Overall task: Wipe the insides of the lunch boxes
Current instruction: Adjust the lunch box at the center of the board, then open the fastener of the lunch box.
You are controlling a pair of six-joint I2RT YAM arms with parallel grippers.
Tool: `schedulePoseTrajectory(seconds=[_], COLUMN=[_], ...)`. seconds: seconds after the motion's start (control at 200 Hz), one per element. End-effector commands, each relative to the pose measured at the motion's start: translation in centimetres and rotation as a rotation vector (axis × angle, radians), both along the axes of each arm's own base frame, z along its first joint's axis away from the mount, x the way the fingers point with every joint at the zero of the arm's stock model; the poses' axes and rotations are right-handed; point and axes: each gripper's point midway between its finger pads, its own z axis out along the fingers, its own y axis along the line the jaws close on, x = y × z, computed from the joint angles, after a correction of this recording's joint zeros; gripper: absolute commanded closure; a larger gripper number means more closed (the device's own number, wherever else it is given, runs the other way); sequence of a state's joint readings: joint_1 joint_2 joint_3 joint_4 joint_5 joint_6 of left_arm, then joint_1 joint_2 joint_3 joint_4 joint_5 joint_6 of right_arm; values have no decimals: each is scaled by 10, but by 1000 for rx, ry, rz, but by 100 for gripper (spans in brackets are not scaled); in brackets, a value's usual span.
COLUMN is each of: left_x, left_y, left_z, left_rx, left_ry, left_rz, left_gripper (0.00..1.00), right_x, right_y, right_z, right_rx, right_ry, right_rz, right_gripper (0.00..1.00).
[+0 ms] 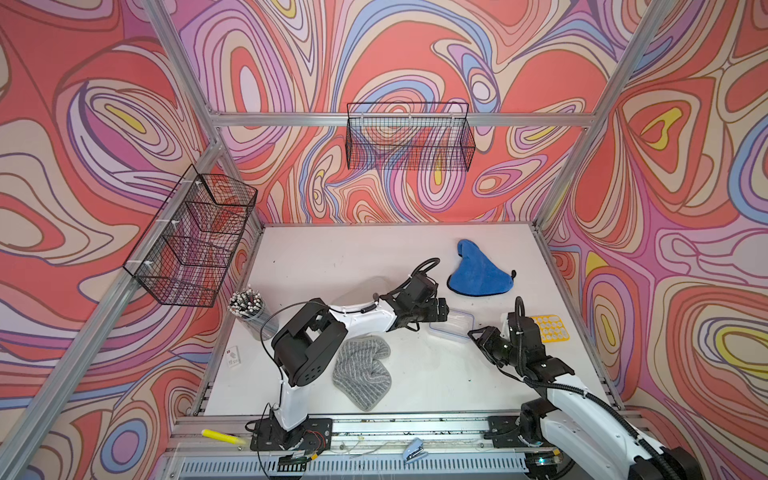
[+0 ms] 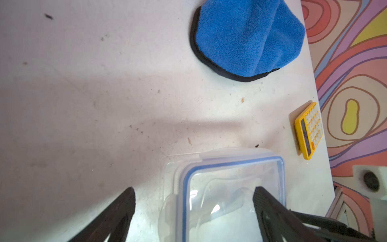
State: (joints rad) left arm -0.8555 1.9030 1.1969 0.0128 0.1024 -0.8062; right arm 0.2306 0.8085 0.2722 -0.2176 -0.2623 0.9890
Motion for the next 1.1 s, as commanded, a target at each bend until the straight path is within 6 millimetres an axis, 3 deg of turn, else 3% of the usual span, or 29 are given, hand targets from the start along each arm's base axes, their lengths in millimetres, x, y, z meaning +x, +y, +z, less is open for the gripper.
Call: schedulePoseTrajectory(seconds=[0.0, 0.14, 0.401, 0.556, 0.776, 1.092], left_x=[10, 11, 0, -4, -9, -19], left_y=[12, 22, 35, 38, 28, 18], left_z=[29, 41, 42, 44, 38, 20], left_rx=[-51, -83, -180, -234, -307, -392], left_ry=[-66, -87, -73, -101, -100, -69], left_rz=[95, 158, 280, 342, 376, 425], left_gripper=[8, 7, 6, 3, 1, 1], right_x=[1, 2, 32, 49, 63, 44], right_y=[-11, -13, -14, -1, 31, 42], right_z=[6, 5, 61, 77, 62, 20], right_rx=[-88, -100, -208, -177, -74, -31], right_ry=[22, 43, -116, -189, -207, -111], right_rz=[-20, -27, 33, 80, 142, 184], right_gripper=[50, 50, 62, 75, 100, 100])
